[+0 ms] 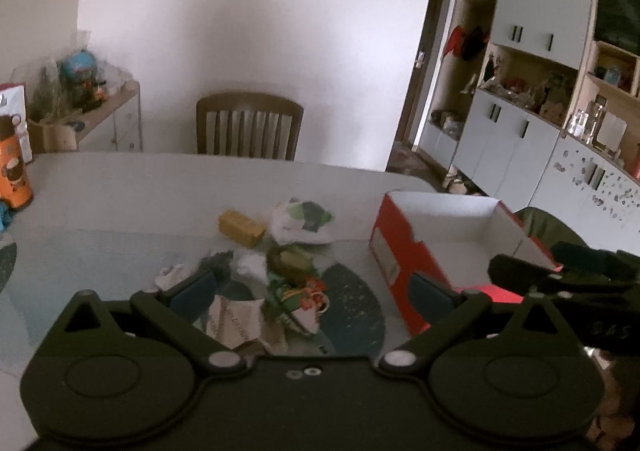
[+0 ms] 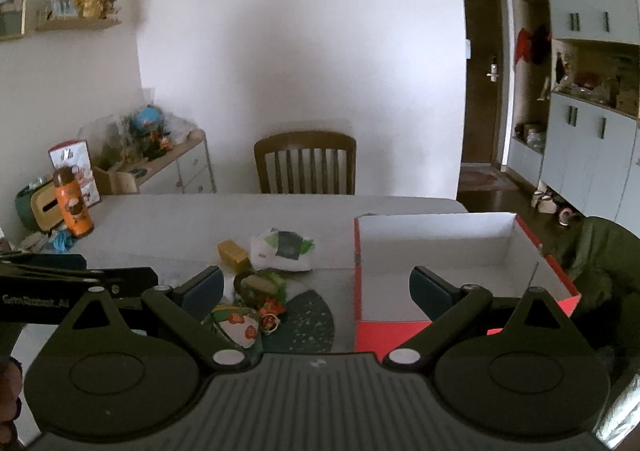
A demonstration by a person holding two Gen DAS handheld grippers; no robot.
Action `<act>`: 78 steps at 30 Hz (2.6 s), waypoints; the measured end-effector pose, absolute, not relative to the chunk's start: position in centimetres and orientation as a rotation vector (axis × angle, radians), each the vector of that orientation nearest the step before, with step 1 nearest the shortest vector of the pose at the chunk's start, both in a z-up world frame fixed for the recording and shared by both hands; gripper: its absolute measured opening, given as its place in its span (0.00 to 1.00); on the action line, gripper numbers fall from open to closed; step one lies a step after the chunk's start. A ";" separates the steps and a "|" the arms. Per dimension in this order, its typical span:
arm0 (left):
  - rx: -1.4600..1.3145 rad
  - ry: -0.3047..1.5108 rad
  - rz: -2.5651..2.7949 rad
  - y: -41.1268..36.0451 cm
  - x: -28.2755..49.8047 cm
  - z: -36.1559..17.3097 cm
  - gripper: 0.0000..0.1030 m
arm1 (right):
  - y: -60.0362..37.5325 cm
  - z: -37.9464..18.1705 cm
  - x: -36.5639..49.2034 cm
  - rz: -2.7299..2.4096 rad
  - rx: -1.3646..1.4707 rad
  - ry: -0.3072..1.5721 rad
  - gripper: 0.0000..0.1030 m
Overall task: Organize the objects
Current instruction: 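Move both tools toward the pile of items on the table, then grasp the silver snack packet with the left tool while the right tool grasps the green plush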
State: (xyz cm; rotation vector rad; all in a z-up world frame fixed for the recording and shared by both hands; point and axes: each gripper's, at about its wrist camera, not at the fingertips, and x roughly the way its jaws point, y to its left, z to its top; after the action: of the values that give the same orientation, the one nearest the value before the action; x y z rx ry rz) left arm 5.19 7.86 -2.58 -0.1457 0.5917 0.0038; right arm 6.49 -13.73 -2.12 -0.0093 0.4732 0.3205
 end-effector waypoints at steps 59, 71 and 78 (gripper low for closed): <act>-0.315 0.955 -0.121 17.7 17.4 -17.0 0.67 | 0.2 -15.3 22.6 0.514 0.012 0.982 0.52; -0.307 0.919 -0.146 17.6 16.6 -16.2 0.41 | -0.7 -14.6 22.2 0.513 0.035 0.972 0.34; -0.258 0.915 -0.148 16.6 16.3 -15.8 0.36 | -1.5 -13.9 21.6 0.496 0.049 0.967 0.24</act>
State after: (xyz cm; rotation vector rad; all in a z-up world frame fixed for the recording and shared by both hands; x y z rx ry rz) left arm 16.28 16.61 -15.78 -0.2576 0.9149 -0.1478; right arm 21.61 -1.51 -13.88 0.0488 0.9672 0.4957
